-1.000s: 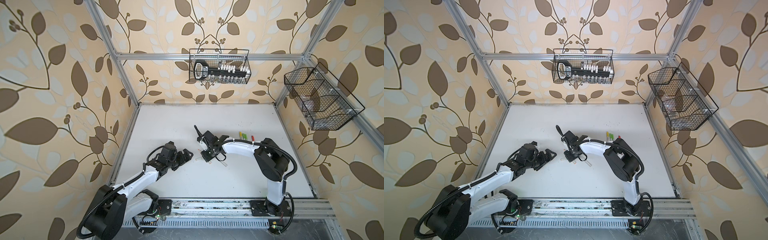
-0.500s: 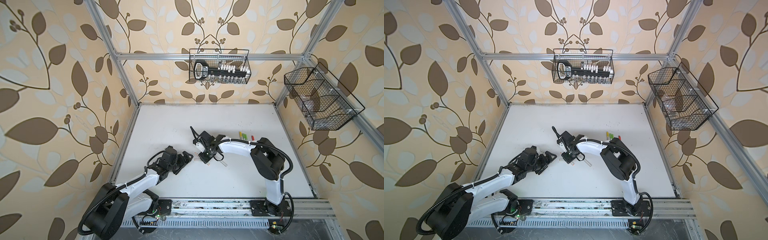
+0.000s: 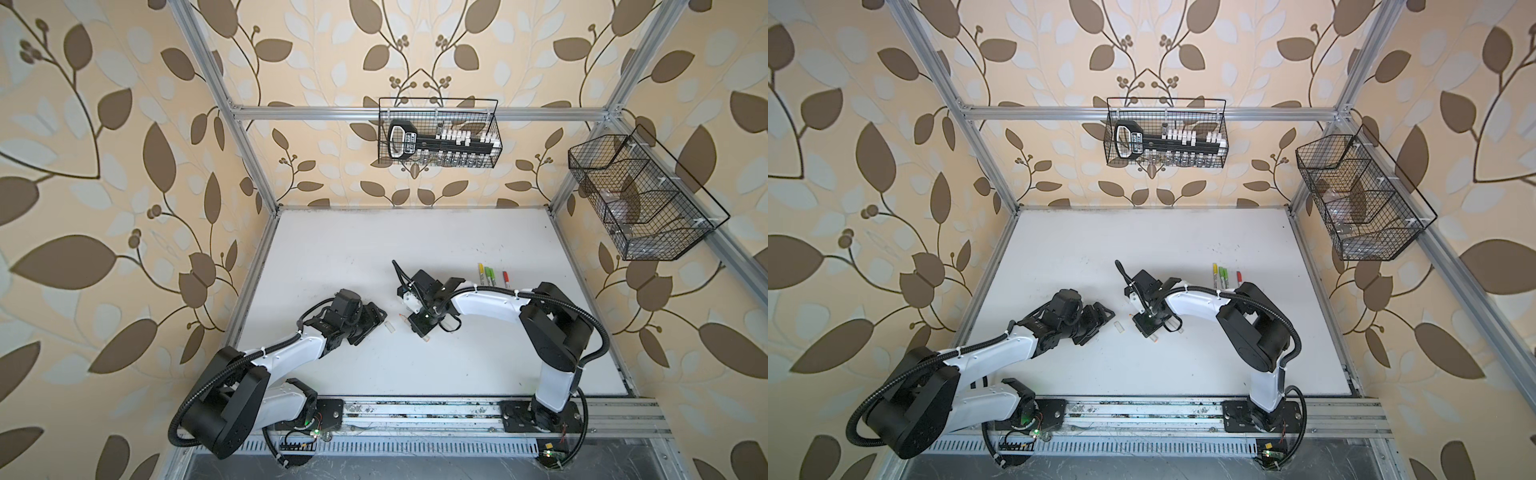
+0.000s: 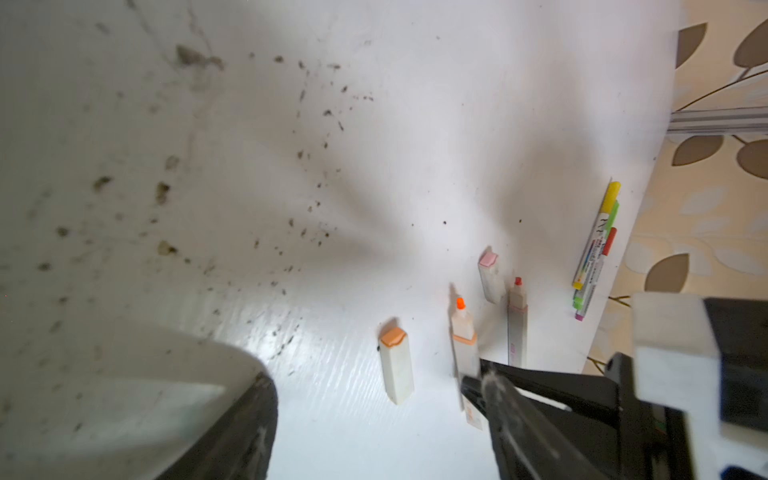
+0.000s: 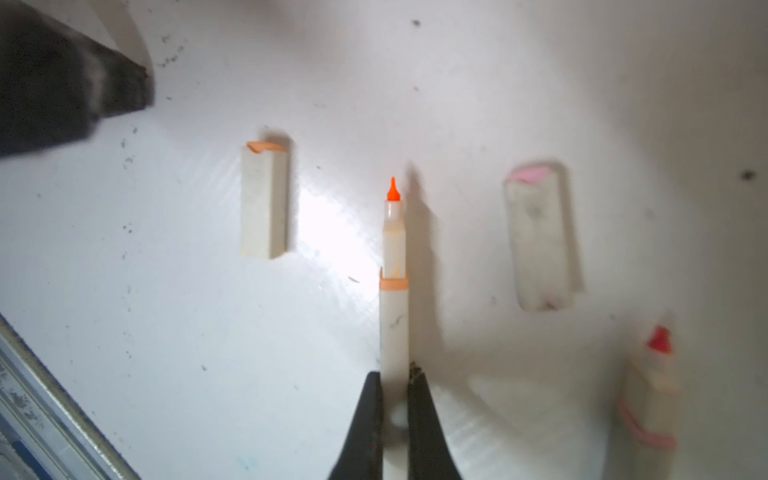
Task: Insert the pens into the pen caps
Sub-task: 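Lower the left gripper onto the orange-ended white cap and grasp it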
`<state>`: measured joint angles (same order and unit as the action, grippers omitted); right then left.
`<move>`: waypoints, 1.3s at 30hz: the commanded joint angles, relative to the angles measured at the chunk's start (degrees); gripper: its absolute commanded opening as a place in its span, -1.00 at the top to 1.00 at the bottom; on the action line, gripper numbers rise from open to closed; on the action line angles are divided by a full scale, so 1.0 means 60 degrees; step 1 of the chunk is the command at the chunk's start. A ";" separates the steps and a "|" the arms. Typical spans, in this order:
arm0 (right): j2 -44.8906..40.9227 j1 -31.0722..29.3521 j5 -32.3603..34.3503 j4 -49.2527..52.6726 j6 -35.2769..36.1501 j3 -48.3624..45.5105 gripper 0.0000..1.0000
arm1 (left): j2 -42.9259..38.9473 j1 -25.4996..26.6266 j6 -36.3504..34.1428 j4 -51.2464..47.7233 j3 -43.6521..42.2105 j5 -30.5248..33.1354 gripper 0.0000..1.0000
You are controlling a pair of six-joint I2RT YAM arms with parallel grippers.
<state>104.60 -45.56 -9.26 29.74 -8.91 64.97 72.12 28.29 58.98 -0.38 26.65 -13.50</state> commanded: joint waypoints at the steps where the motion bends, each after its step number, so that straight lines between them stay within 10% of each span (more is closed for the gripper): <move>1: -0.0892 0.0085 0.0152 -0.0006 -0.0112 -0.0454 0.98 | 0.0581 0.0358 -0.0556 -0.1615 0.1049 0.0463 -0.43; 18: -0.4284 -0.0178 0.0206 0.0019 -0.0443 -0.2472 0.97 | 0.3328 0.1575 0.0764 -0.5645 0.4160 0.1919 0.03; 39: -0.5820 -0.0526 -0.0522 -0.1154 -0.0789 -0.4210 0.96 | 0.4523 0.1642 0.0907 -0.5831 0.4896 0.1971 0.59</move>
<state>68.82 -47.90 -10.74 25.08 -12.86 40.34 98.65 37.58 63.59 -35.92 57.87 -2.85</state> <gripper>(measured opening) 0.076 0.214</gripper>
